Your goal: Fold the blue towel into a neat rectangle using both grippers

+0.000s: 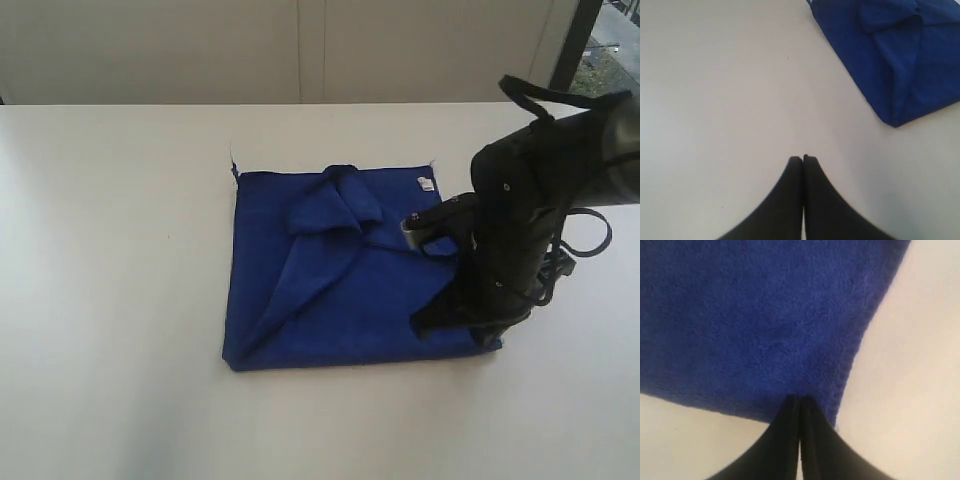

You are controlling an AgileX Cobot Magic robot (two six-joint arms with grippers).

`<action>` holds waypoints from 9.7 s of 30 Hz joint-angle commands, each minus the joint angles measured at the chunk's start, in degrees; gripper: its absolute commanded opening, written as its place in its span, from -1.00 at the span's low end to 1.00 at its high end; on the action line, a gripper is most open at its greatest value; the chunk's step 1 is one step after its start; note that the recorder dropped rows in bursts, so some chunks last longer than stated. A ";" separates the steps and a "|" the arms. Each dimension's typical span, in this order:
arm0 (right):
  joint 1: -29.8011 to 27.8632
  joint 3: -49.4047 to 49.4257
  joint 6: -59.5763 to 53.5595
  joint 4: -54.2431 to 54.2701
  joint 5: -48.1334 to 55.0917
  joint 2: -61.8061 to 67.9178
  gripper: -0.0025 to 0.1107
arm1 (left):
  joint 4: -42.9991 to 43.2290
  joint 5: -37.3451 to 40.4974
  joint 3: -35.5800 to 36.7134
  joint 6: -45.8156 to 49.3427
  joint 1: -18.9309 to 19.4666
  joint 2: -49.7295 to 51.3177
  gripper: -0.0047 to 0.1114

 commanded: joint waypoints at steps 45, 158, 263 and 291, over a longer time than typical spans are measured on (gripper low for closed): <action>-0.49 0.12 5.38 -1.92 -1.66 -16.16 -0.96 | -0.19 -2.63 0.43 -0.18 0.02 -0.40 -0.92; -17.21 -25.95 -51.42 68.18 -8.35 20.29 -0.96 | -58.43 -16.08 -48.17 28.68 -18.19 97.91 -0.92; -17.09 -3.47 -47.48 29.70 15.40 -50.87 -0.96 | -8.84 24.12 -39.50 5.35 -34.98 43.58 -0.92; -17.09 -0.64 -52.82 28.67 -13.28 -27.80 -0.96 | 18.01 0.69 -39.62 2.66 -34.98 57.59 -0.92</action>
